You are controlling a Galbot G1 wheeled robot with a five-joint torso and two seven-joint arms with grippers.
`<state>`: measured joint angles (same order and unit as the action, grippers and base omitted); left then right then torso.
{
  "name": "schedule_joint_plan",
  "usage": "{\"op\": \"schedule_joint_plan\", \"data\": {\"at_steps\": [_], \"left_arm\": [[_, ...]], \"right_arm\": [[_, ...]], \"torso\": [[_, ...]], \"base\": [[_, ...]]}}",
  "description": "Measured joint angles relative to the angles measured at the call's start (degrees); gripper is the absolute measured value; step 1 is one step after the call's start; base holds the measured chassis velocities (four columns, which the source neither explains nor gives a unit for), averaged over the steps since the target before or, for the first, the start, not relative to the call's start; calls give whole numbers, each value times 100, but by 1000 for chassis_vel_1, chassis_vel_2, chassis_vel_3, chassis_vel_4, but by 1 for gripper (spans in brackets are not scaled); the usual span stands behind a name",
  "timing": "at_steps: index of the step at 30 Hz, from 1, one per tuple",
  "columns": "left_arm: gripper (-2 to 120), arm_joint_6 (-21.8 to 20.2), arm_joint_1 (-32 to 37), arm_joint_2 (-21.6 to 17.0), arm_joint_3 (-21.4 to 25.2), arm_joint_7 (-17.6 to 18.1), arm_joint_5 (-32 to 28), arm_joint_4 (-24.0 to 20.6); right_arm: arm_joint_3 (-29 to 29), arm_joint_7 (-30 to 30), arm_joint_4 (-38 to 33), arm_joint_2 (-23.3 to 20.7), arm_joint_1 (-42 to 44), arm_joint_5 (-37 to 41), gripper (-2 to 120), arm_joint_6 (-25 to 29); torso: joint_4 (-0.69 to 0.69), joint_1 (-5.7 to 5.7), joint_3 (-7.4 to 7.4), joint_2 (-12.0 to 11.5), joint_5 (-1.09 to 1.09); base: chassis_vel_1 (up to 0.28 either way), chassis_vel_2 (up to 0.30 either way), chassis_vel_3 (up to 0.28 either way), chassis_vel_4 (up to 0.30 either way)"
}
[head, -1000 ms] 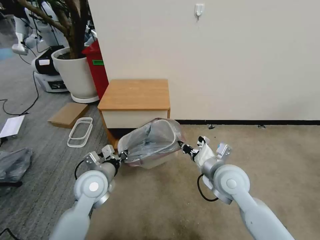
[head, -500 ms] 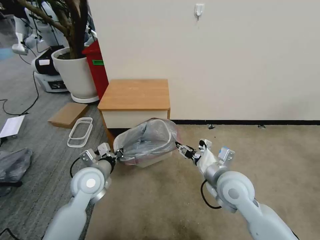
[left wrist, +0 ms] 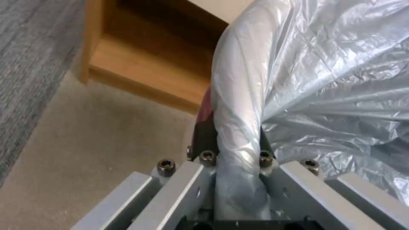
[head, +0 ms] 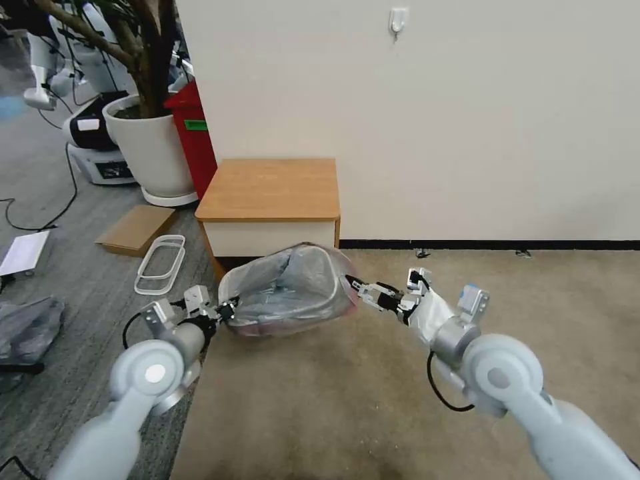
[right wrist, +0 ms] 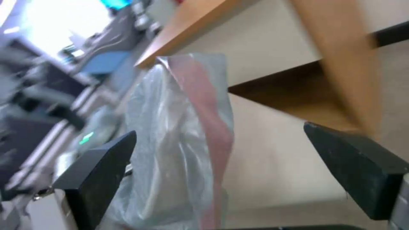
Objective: Pick up the garbage bag from the table and place it over the trash can.
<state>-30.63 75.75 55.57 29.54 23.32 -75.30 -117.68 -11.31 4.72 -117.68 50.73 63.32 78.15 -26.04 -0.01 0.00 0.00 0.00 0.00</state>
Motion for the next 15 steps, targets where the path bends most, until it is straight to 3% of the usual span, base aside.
{"op": "schedule_joint_plan", "data": {"at_steps": [3, 13, 15], "left_arm": [[2, -14, 173, -176, 191, -294, 7, -44], [2, 2, 272, -257, 250, -356, 27, -134], [2, 7, 261, -265, 220, -341, 31, -145]], "right_arm": [[-68, -614, 264, -68, -97, 26, 100, -261], [-66, -975, 474, -27, -176, 66, 96, -385], [-76, -1037, 497, -21, -173, 63, 89, -389]], "torso": [[0, 0, 0, 0, 0], [1, 0, 0, 0, 0], [1, 0, 0, 0, 0]], "base": [[0, 0, 0, 0], [0, 0, 0, 0], [0, 0, 0, 0]]}}
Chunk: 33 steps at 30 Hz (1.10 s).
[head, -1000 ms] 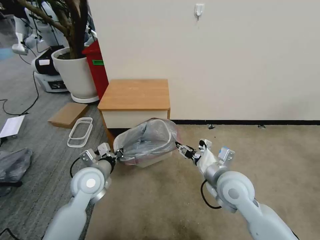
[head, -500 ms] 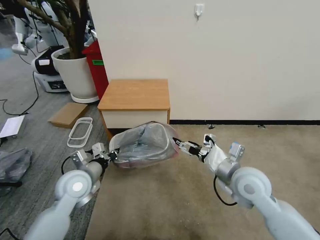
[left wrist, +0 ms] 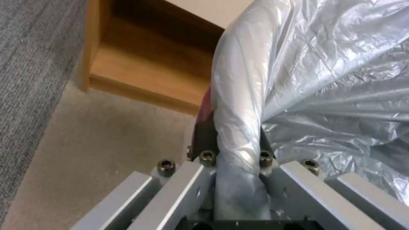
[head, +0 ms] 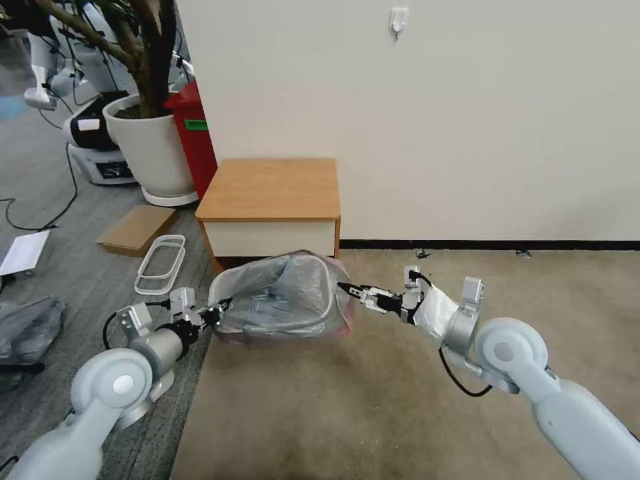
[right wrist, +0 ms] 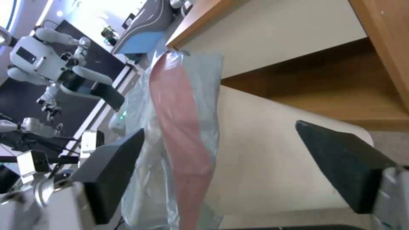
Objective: Pick up the garbage bag from the table and place it over the trash can.
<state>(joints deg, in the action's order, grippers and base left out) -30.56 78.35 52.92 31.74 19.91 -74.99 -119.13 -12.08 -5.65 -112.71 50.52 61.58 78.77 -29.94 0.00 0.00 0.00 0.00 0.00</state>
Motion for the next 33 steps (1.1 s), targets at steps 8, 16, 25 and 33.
{"op": "schedule_joint_plan", "data": {"at_steps": [8, 16, 25, 33], "left_arm": [[2, 8, 12, 15, -52, 26, 20, -41], [2, 17, 93, 36, -54, 36, 36, -107], [2, 19, 195, 33, -99, 42, 49, -216], [2, 6, 258, 68, -133, 43, 49, -280]], "right_arm": [[-23, -22, 78, 11, -31, -19, 65, 10], [9, -166, 118, 30, -37, -192, 35, 38], [156, -181, 199, 34, -91, -805, 2, 254], [336, -58, 393, 91, -92, -1487, 0, 464]], "torso": [[0, 0, 0, 0, 0], [0, 0, 0, 0, 0], [0, 0, 0, 0, 0], [0, 0, 0, 0, 0]], "base": [[0, 0, 0, 0], [0, 0, 0, 0], [0, 0, 0, 0], [0, 0, 0, 0]]}}
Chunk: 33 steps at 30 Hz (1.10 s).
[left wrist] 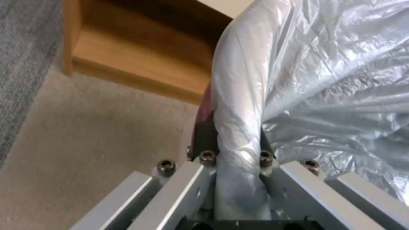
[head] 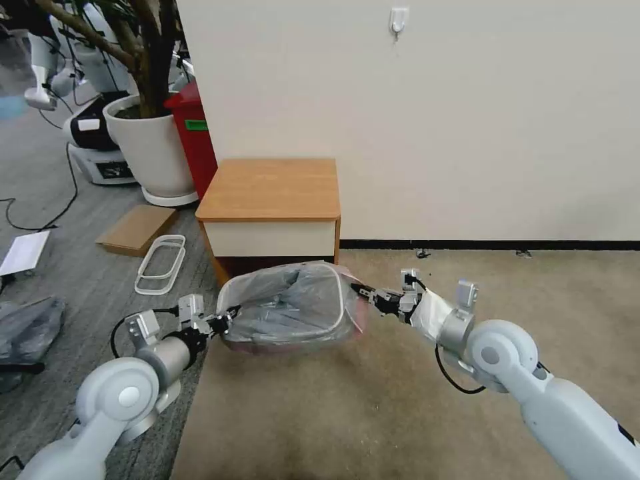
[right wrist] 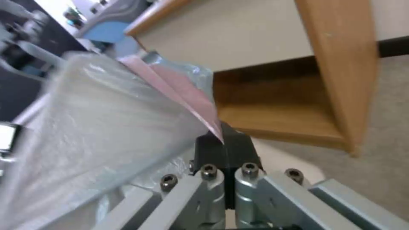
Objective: Pick up the garbage bag from the table and place it over the trash can.
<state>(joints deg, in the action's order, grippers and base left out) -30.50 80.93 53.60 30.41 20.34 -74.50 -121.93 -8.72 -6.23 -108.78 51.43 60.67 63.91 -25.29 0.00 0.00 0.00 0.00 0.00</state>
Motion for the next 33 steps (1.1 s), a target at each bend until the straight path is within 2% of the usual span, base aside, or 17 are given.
{"op": "schedule_joint_plan", "data": {"at_steps": [12, 23, 33], "left_arm": [[2, -41, 48, 109, -11, 16, -115, -117], [2, -176, -68, 211, -65, 303, -601, -229], [3, -289, 21, 243, -72, 400, -760, -329]], "right_arm": [[446, 265, 613, 318, -87, -804, 0, 397], [872, 543, 1275, 651, -313, -1283, 0, 961], [1193, 774, 1727, 878, -456, -1594, 0, 1428]], "torso": [[0, 0, 0, 0, 0], [0, 0, 0, 0, 0], [0, 0, 0, -1, 0]], "base": [[0, 0, 0, 0], [0, 0, 0, 0], [0, 0, 0, 0]]}}
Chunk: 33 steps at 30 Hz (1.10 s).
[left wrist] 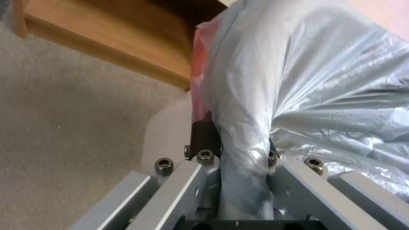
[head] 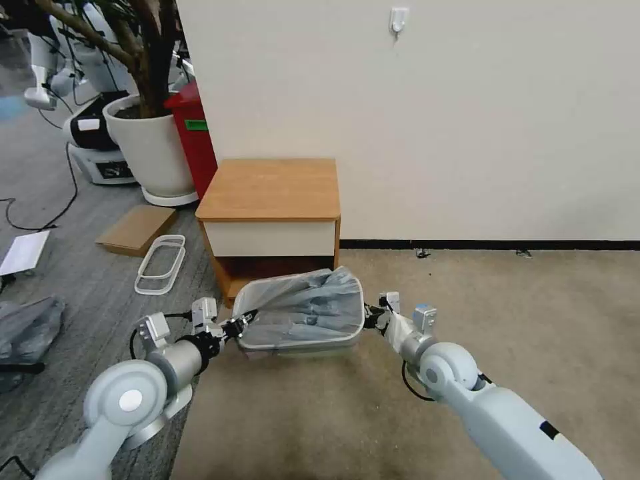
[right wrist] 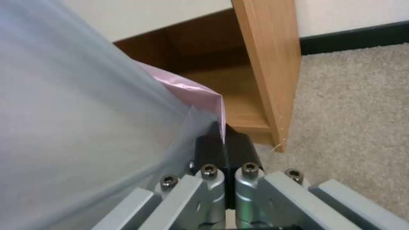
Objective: Pick up the garbage bag from the table and place it over the trash can.
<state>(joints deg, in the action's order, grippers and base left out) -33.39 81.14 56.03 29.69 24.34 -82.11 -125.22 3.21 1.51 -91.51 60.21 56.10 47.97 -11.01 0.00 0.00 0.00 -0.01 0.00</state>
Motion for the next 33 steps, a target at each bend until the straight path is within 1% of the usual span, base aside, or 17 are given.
{"op": "schedule_joint_plan", "data": {"at_steps": [11, 13, 14, 16, 17, 18, 20, 21, 22, 25, 26, 29, 30, 31, 33], "left_arm": [[3, -41, -2, 48, -9, 44, 9, 73], [3, -41, -3, 68, -11, 44, 80, 132], [3, -41, -3, 68, -11, 44, 80, 132], [2, -40, -19, 80, -11, 44, 140, 193], [2, -38, -29, 83, -9, 45, 152, 215], [2, -38, -29, 83, -9, 45, 152, 215], [2, -25, -67, 98, 7, 55, 168, 286], [2, -11, -94, 108, 28, 73, 177, 337], [2, -11, -94, 108, 28, 73, 177, 337], [2, 9, -137, 123, 83, 119, 173, 393], [2, 9, -137, 123, 83, 119, 173, 393], [2, 12, -182, 121, 121, 161, 149, 431], [2, 13, -195, 117, 128, 169, 142, 443], [2, 13, -195, 117, 128, 169, 142, 443], [2, 17, -236, 109, 151, 186, 135, 491]], "right_arm": [[58, 193, -52, -77, 78, -433, 0, 163], [79, 394, -179, -118, 144, -532, 2, 258], [79, 394, -179, -118, 144, -532, 2, 258], [73, 602, -331, -163, 210, -659, 14, 311], [58, 646, -382, -185, 237, -704, 17, 332], [58, 646, -382, -185, 237, -704, 17, 332], [7, 762, -520, -248, 305, -870, 25, 382], [-26, 807, -599, -296, 353, -945, 32, 415], [-26, 807, -599, -296, 353, -945, 32, 415], [-109, 846, -760, -387, 437, -1031, 45, 457], [-109, 846, -760, -387, 437, -1031, 45, 457], [-180, 850, -863, -466, 512, -1197, 61, 533], [-203, 850, -886, -487, 530, -1247, 64, 555], [-203, 850, -886, -487, 530, -1247, 64, 555], [-258, 842, -960, -529, 574, -1322, 74, 587]], "torso": [[1, 0, 0, 0, 0], [0, 0, 0, 0, 0], [0, 0, 0, 0, 0], [0, 0, 0, 0, 0], [0, 0, 0, 0, 0], [0, 0, 0, 0, 0], [0, 0, 0, 0, 0], [1, 0, 0, 0, 0], [1, 0, 0, 0, 0], [0, 0, 0, 0, 0], [0, 0, 0, 0, 0], [0, 0, 0, 0, 0], [1, 0, 0, 0, 0], [1, 0, 0, 0, 0], [1, 0, 0, 0, 0]], "base": [[0, 0, 0, 0], [0, 0, 0, 0], [0, 0, 0, 0], [0, 0, 0, 0], [0, 0, 0, 0], [0, 0, 0, 0], [0, 0, 0, 0], [0, 0, 0, 0], [0, 0, 0, 0], [0, 0, 0, 0], [0, 0, 0, 0], [0, 0, 0, 0], [0, 0, 0, 0], [0, 0, 0, 0], [0, 0, 0, 0]]}}
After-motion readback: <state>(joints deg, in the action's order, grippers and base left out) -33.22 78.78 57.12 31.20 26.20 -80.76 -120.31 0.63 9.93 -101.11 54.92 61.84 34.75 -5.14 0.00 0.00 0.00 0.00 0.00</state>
